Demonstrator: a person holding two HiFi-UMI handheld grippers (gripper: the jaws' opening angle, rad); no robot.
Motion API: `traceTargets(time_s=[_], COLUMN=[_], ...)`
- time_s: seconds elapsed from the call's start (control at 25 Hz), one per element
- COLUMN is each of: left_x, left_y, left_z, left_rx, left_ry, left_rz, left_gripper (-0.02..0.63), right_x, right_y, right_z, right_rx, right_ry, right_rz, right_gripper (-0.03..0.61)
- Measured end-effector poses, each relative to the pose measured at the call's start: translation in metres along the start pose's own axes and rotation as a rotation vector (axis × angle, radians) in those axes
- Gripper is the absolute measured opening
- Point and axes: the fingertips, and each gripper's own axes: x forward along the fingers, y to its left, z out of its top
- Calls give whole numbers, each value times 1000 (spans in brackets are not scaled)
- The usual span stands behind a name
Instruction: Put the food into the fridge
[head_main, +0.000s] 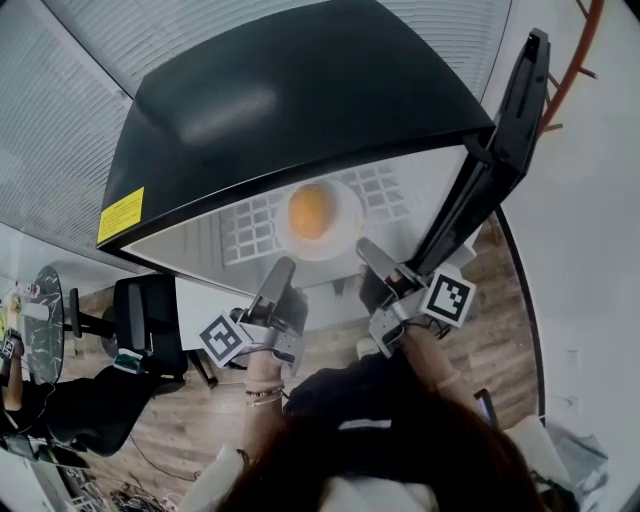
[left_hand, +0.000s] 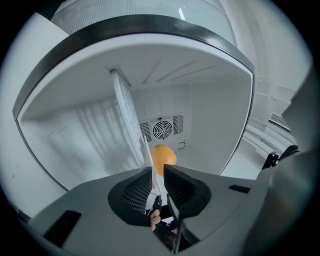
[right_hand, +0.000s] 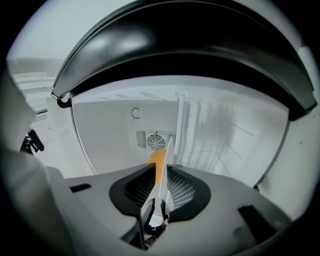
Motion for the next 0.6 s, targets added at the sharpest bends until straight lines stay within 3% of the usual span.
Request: traceTargets(time_s=[0.32, 0.44, 0.6], left_x=[-14, -19, -26], left_y=[-6, -8, -11], left_z=[-9, -13, -17], left_rx=[129, 162, 272], left_ry=[36, 44, 58], left_rz=[48, 67, 102], left_gripper=[66, 29, 29], right_x=[-13, -16, -21], right_y=[8, 9, 10], right_z=[-15, -23, -33], right_rx=[-60, -62, -109], right_ry=[-3, 8, 12], right_rz=[-23, -30, -61], right_gripper=[46, 46, 17])
